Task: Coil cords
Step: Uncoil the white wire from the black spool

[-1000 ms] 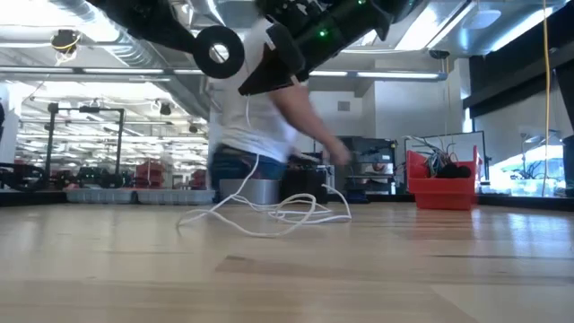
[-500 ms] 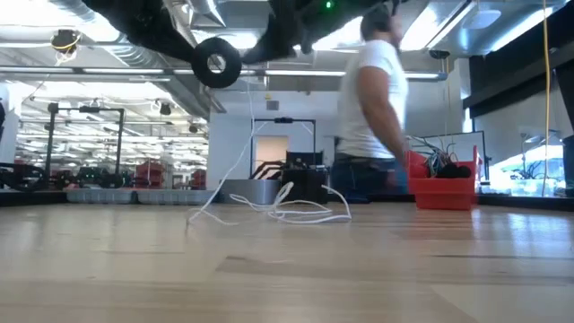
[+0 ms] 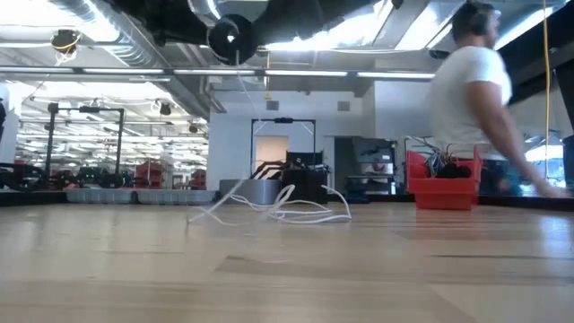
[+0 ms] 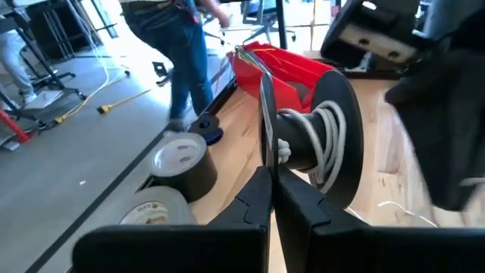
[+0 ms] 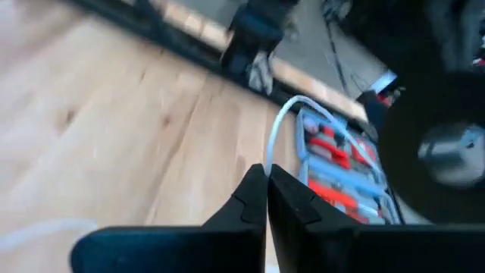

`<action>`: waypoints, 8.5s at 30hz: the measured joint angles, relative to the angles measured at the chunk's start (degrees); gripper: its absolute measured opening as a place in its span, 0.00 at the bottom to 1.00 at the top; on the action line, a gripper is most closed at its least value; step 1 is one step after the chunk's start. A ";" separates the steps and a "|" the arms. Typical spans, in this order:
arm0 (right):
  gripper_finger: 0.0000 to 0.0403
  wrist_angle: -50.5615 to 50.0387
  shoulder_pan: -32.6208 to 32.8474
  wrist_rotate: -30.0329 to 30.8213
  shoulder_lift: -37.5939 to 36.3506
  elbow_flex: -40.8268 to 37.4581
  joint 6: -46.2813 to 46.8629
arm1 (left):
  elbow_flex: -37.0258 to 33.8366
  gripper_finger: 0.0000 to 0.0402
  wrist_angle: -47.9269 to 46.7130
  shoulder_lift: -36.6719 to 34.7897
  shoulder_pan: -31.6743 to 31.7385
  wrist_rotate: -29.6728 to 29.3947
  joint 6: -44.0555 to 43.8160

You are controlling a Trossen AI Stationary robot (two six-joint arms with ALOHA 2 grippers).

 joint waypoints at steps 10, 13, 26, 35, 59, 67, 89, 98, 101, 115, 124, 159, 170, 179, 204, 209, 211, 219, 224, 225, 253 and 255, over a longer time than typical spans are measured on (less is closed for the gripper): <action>0.01 -12.89 -0.96 18.24 -0.14 0.00 -1.24 | 0.00 0.00 -3.84 -4.05 -3.48 0.01 2.57; 0.01 -15.44 -0.73 23.93 -1.31 0.00 -0.66 | 0.00 0.00 -8.10 -5.88 -4.46 0.01 1.85; 0.02 -11.75 0.33 23.66 -7.80 0.00 9.53 | 0.00 0.00 -17.39 -5.36 -2.53 -0.01 1.01; 0.02 -2.08 2.38 11.24 -7.54 0.00 9.16 | 0.00 0.00 -17.23 -1.47 2.00 -0.14 1.04; 0.02 -19.56 -1.98 6.76 -0.70 0.02 3.19 | 0.00 0.00 -7.95 0.00 6.03 -4.58 -2.02; 0.02 -29.57 -4.32 34.29 -1.69 -0.02 10.78 | 0.00 0.00 -13.88 0.00 3.80 -4.47 0.10; 0.02 -1.67 6.91 14.86 -7.17 0.07 0.11 | -0.01 0.00 -21.71 1.13 10.60 -4.83 -6.26; 0.05 -13.70 6.73 5.51 -6.32 0.02 10.74 | -0.02 0.00 -21.51 1.07 12.90 -13.08 -8.20; 0.12 -14.28 6.60 14.65 -5.66 0.00 13.95 | -0.02 0.00 -21.51 1.07 12.37 -13.02 -8.62; 0.42 -22.19 5.92 31.91 -5.84 0.00 10.89 | -0.01 0.00 -21.58 1.07 10.86 -13.00 -6.75; 0.42 -20.55 4.95 -6.20 -5.58 0.02 13.42 | -0.01 0.00 -21.58 1.07 10.86 -12.82 -6.39; 0.42 -8.43 1.30 10.90 -7.22 0.07 7.92 | -0.01 0.00 -20.48 1.05 8.28 -10.92 -4.04; 0.42 1.71 -10.92 3.80 6.01 0.02 19.37 | -0.02 0.00 -19.30 1.05 8.24 -9.96 -3.22; 0.42 13.94 -12.41 0.23 13.76 0.00 24.51 | -0.02 0.00 -15.25 1.05 5.97 -3.26 -1.47; 0.16 13.84 -12.39 -1.17 14.18 0.00 24.42 | 0.00 0.00 -14.28 1.05 3.58 -2.99 1.09; 0.03 13.21 -12.39 -1.36 14.18 0.00 22.79 | 0.00 0.00 -14.30 1.05 3.57 -2.99 1.07; 0.02 12.65 -12.37 -0.51 14.18 0.00 21.46 | 0.00 0.00 -14.35 1.05 3.56 -2.96 1.03; 0.01 5.57 -12.03 4.94 7.64 -0.01 19.13 | 0.00 0.00 -17.08 1.05 3.87 -2.96 0.54; 0.02 6.90 -8.67 3.88 5.07 0.03 18.28 | 0.00 0.00 -17.07 1.05 5.47 -3.01 -1.10; 0.01 8.13 -7.77 2.74 5.07 0.04 17.76 | 0.00 0.00 -16.84 1.05 5.87 -3.01 -1.51; 0.02 -11.34 -9.59 22.36 -0.39 -0.02 15.30 | 0.00 0.00 -21.61 -3.21 3.77 -4.07 -5.00; 0.02 -9.65 -8.28 21.56 -1.55 -0.02 15.51 | 0.00 0.00 -23.30 -3.19 4.49 -4.08 -5.91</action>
